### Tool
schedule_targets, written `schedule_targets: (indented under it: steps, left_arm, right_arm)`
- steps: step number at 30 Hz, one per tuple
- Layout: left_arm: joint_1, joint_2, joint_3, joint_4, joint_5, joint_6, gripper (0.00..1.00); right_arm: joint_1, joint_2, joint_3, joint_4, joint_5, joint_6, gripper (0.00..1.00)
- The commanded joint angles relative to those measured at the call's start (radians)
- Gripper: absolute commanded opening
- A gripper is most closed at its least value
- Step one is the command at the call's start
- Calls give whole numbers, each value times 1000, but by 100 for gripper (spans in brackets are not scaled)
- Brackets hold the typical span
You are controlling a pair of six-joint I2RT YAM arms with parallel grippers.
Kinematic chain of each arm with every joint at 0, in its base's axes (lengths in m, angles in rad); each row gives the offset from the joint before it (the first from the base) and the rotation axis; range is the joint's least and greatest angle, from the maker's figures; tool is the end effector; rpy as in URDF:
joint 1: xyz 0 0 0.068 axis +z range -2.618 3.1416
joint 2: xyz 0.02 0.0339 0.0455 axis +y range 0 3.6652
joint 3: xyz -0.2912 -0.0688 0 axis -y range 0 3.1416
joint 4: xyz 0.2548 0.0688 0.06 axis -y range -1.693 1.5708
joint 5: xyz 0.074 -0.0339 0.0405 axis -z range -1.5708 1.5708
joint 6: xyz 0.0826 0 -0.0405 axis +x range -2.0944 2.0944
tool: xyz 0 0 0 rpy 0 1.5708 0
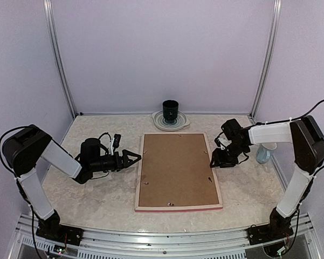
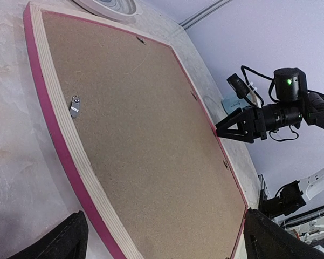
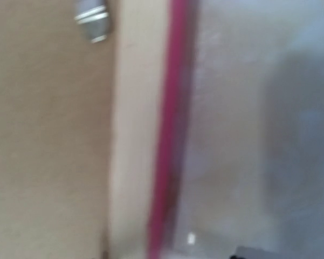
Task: Put the photo into the frame
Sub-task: Press the backboard against the frame body.
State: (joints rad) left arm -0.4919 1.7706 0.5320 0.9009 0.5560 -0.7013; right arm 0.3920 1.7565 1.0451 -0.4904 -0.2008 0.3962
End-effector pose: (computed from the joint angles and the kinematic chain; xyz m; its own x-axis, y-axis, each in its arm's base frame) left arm 0.2911 -0.2054 0.1298 -0.7652 -0.2117 -0.6080 0.4534 0.4933 -0.7424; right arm 0.3281 0.1535 0.1343 -0.9653 0.0101 -0.2609 -0.0741 0.9476 0.3108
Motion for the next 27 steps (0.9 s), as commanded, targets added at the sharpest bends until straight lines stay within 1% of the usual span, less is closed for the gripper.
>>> schedule_targets:
  steps: [1,9,13,18,22,27]
  left_arm:
    - [-3,12,21,6,0,14,99]
    - [-4,12,21,4,3,13,99]
    - [-5,21,36,-37,-22,21,99]
    - [-19,39,75,-153,-89,57,99]
    - [-51,35,140,-342,-234,139,99]
    - [-94,42,207,-501,-376,193,99]
  right_arm:
    - [28,5,-5,3,8,-2,53]
    - [31,16,1,3,12,1,53]
    - [33,17,14,0,14,2,52]
    - [36,34,36,5,23,10,52]
    - [39,48,54,6,24,12,52]
    - [41,48,65,9,30,15,52]
